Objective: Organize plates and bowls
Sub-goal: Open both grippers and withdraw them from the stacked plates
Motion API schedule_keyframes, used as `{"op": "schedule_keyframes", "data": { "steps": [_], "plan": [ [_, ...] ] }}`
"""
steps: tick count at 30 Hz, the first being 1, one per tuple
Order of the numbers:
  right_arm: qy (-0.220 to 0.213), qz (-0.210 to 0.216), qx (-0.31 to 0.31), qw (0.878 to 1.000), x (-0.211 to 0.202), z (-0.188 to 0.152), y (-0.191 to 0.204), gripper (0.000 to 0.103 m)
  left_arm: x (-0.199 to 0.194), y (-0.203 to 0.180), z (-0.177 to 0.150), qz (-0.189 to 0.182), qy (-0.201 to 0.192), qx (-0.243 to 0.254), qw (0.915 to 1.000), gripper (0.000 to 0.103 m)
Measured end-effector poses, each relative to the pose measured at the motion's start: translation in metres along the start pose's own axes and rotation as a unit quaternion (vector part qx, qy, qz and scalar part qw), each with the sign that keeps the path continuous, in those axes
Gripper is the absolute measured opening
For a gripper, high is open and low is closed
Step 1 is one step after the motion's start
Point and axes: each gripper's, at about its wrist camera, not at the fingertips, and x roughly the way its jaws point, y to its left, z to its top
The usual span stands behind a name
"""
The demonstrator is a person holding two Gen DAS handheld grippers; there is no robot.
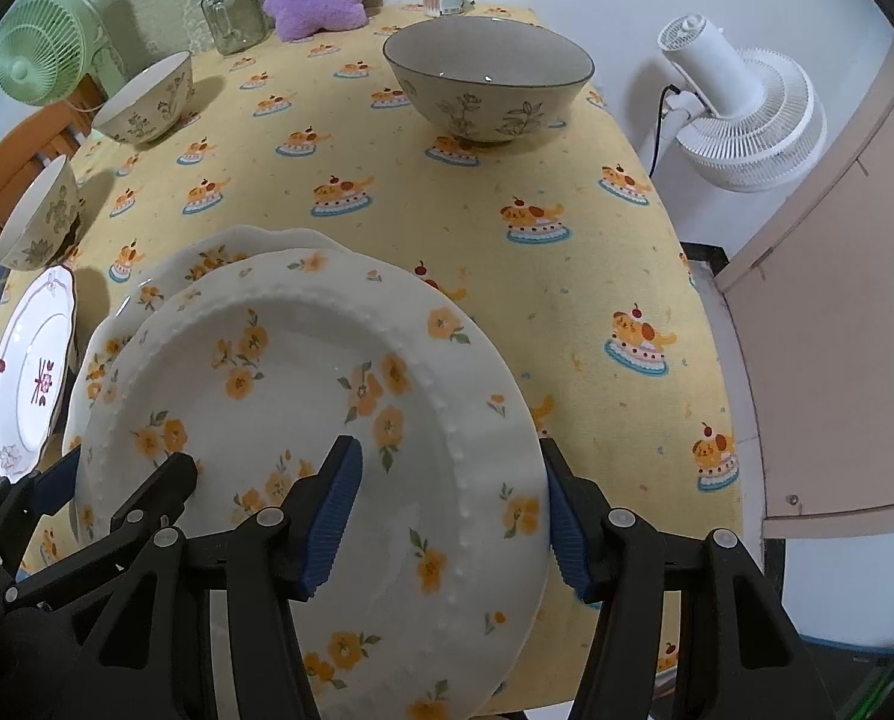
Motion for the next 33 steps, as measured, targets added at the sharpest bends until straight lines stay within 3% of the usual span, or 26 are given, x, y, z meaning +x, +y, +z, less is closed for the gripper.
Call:
{"op": "schedule_keyframes", "data": {
  "steps": [3, 10, 16, 20, 33],
  "plan": [
    [-0.002, 0.003, -0.007, 1.000, 0.000, 0.000, 0.002, 0.061, -0.001, -0.007, -0.001, 0.026, -0.003, 0.014, 0.9996, 0.069],
    [-0.012, 0.009, -0.022, 1.000, -0.008, -0.001, -0.002, 0.061, -0.001, -0.011, -0.001, 0.048, 0.001, 0.020, 0.9987, 0.069],
    [-0.013, -0.008, -0.020, 1.000, -0.026, -0.007, -0.014, 0.060, -0.016, -0.011, -0.003, 0.047, -0.012, 0.022, 0.9986, 0.072],
    [0.001, 0.004, -0.024, 1.000, -0.024, -0.009, -0.014, 0.032, -0.020, -0.010, -0.004, 0.042, -0.013, 0.022, 0.9988, 0.072],
    [0.004, -0.003, -0.035, 0.999, -0.016, -0.006, 0.001, 0.032, -0.014, -0.006, -0.003, 0.027, -0.006, 0.024, 0.9993, 0.075]
  ]
}}
